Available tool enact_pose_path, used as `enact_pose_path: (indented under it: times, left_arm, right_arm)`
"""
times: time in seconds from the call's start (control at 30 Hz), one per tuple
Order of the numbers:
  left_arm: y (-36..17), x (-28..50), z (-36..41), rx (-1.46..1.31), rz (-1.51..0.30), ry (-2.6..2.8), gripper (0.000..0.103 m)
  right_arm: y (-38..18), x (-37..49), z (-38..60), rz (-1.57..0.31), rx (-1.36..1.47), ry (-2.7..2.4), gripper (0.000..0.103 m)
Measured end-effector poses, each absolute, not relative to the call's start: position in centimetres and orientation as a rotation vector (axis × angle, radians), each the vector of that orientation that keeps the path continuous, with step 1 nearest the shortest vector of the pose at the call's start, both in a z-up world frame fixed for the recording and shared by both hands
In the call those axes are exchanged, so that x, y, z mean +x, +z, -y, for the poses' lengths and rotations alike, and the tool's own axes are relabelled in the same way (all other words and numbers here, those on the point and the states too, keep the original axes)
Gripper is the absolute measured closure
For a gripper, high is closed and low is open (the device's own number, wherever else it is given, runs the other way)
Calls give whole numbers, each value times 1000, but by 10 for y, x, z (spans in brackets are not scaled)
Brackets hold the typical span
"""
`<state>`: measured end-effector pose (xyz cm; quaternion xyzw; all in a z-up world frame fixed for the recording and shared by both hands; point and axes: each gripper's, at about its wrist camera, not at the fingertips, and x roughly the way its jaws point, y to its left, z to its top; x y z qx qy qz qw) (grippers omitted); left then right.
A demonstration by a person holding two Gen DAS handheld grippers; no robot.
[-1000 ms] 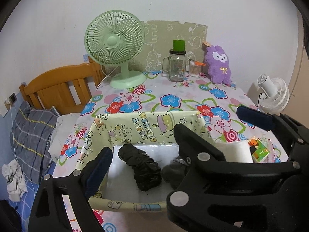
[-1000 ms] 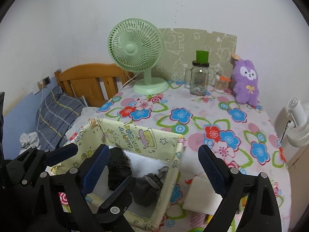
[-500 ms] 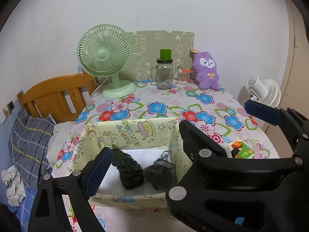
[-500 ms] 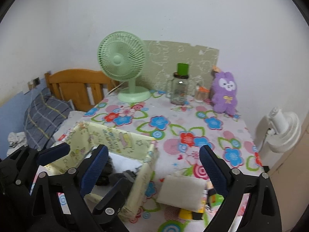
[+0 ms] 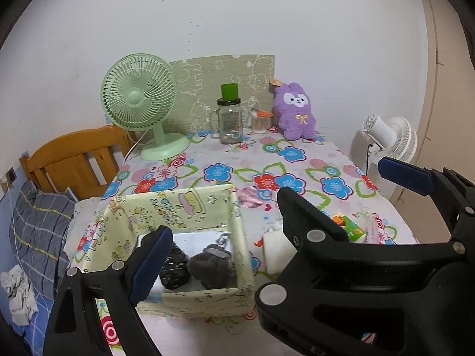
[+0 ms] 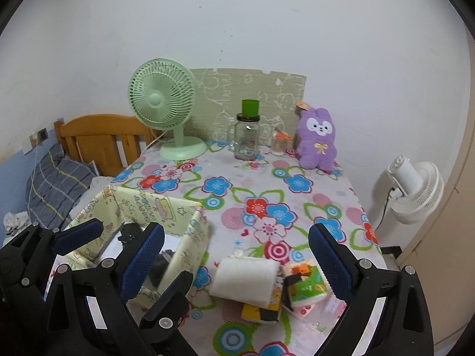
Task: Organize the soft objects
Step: 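Withdraw both grippers from the box back toward the table items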
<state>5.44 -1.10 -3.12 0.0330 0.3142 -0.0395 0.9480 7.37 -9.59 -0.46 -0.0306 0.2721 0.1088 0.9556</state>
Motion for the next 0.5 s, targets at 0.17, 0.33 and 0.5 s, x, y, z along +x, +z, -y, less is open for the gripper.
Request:
enact_pose_path:
  times: [0.17,0.33,0.5]
  left_arm:
    - [-34,52,25,79,-626,-90,9]
    - [-37,50,40,89,-620,-110,9]
    - [-43,47,54,88,-606,-123,9]
  right_arm:
    - [-7,70,110,-555,-56,198,4]
    - [-12,67,123,-564,-58,164,4]
    - [-17,63,137,-565,-50,142,4]
